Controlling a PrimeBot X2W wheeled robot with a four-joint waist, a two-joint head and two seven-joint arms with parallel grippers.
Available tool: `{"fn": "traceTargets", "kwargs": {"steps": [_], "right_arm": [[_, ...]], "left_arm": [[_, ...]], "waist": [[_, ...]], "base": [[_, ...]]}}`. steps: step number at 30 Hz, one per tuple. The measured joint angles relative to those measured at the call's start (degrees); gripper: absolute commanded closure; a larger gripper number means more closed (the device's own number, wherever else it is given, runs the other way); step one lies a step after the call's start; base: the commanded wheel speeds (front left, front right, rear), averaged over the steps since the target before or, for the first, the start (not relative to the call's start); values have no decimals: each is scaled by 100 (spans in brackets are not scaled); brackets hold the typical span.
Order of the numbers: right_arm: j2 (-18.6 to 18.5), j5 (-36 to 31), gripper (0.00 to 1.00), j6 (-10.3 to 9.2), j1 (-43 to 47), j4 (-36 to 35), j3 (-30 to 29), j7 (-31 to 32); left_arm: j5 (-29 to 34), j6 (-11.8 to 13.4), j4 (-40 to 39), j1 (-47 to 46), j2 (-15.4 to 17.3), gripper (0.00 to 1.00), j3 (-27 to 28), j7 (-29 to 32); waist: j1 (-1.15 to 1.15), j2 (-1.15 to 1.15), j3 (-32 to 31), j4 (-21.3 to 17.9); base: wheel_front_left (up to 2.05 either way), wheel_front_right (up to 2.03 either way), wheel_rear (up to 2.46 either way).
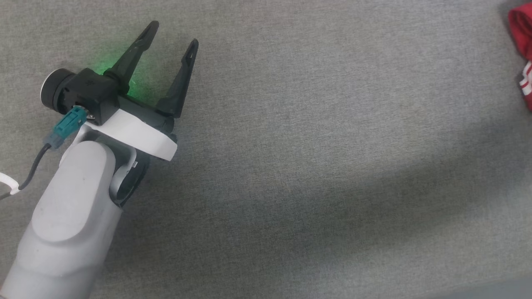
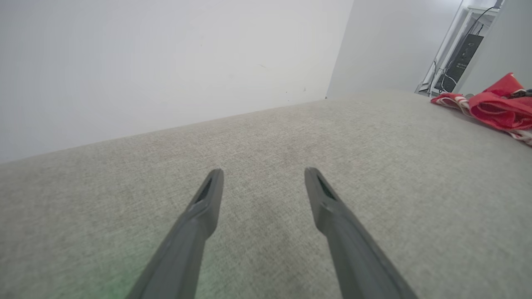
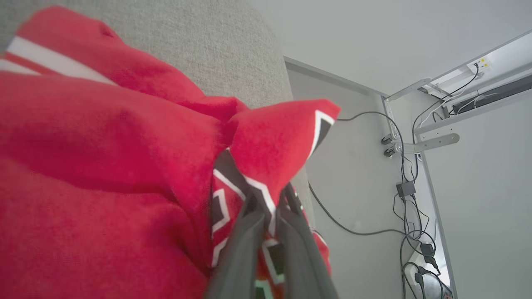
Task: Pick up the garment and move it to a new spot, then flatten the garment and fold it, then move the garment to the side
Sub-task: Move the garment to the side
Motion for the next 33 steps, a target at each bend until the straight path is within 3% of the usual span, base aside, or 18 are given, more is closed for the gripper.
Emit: {"fn": "traceTargets", "kwargs": {"steps": [1, 2, 3, 5, 7, 18, 33], "right_arm": [[15, -7, 100, 1, -41, 68, -5, -34], [34, -20, 92, 1, -75, 125, -3, -55], [46, -48, 65, 1, -147, 216, -20, -87], [41, -63, 55, 1, -207, 308, -53, -109], [38, -79, 2, 1, -244, 352, -49, -151], [176, 4, 0, 1, -363, 485, -107, -355], [979, 697, 0, 1, 212, 308, -127, -1324]], "left_arm": [[-1, 0, -2, -5, -2, 0, 0, -1], [-1, -1, -4, -8, -4, 0, 2, -3], [-22, -1, -1, -7, -13, 0, 22, -4], [-34, -1, 4, 2, -19, 0, 56, -3], [-54, -1, 15, 26, -24, 0, 114, -3], [-225, 3, 99, 340, -26, 0, 452, 7], [-221, 4, 199, 1110, -200, 0, 1321, 20]], "waist": [[0, 0, 8, 12], [0, 0, 9, 19], [0, 0, -6, 26], [0, 0, -36, 33], [0, 0, -80, 37], [0, 0, -454, 90], [0, 0, -1337, 373]], "base": [[0, 0, 0], [0, 0, 0], [0, 0, 0], [0, 0, 0], [0, 0, 0], [0, 0, 0], [0, 0, 0]]}}
